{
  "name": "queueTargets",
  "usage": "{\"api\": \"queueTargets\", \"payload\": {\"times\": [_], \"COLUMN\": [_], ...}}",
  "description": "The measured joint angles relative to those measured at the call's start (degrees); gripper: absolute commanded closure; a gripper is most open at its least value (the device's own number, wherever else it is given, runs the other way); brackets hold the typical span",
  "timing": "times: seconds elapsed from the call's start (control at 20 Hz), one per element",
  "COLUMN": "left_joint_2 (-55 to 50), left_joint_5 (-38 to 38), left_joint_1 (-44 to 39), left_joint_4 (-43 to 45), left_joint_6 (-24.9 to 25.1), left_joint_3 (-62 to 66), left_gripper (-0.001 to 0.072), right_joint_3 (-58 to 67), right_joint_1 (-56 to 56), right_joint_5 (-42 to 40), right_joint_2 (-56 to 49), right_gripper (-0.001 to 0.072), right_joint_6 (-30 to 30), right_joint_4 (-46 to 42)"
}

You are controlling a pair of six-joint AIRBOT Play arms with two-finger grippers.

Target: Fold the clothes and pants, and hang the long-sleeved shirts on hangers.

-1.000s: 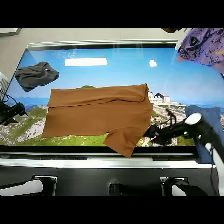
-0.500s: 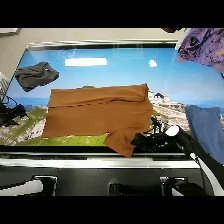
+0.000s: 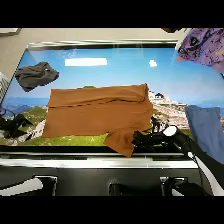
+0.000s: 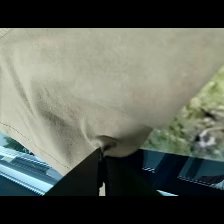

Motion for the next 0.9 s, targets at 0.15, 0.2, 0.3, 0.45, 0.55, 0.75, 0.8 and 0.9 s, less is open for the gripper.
{"api": "queueTargets", "payload": {"times": [0.15,0.2,0.3,0.45,0.55,0.75,0.8,0.9], "left_joint_2": [0.1,0.0,-0.5,-1.7,-2.4,-4.2,-4.7,-5.3], "left_joint_5": [0.4,0.6,1.1,1.9,2.4,2.7,3.2,4.3], "left_joint_1": [4.1,4.7,5.4,5.2,4.3,1.6,1.0,-0.1], "left_joint_4": [-5.5,-6.3,-8.2,-9.7,-10.5,-12.0,-12.0,-12.4], "left_joint_6": [4.8,6.1,7.8,9.3,9.7,10.0,10.0,9.8], "left_joint_3": [-5.6,-6.8,-8.3,-9.4,-9.7,-9.9,-10.0,-10.0], "left_gripper": [0.0140,0.0140,0.0140,0.0140,0.0140,0.0273,0.0326,0.0364], "right_joint_3": [0.0,0.0,0.0,0.0,0.0,0.0,0.0,0.0], "right_joint_1": [0.0,0.0,0.0,0.0,0.0,0.0,0.0,0.0], "right_joint_5": [0.0,0.0,0.0,0.2,0.2,0.4,0.4,0.6], "right_joint_2": [0.0,0.0,0.0,0.0,0.0,0.0,0.0,0.2], "right_gripper": [0.0682,0.0682,0.0682,0.0682,0.0682,0.0682,0.0682,0.0682], "right_joint_6": [0.0,0.0,0.0,0.0,0.0,-0.1,-0.2,-0.2], "right_joint_4": [0.1,0.2,0.3,0.3,0.5,0.9,0.9,1.0]}}
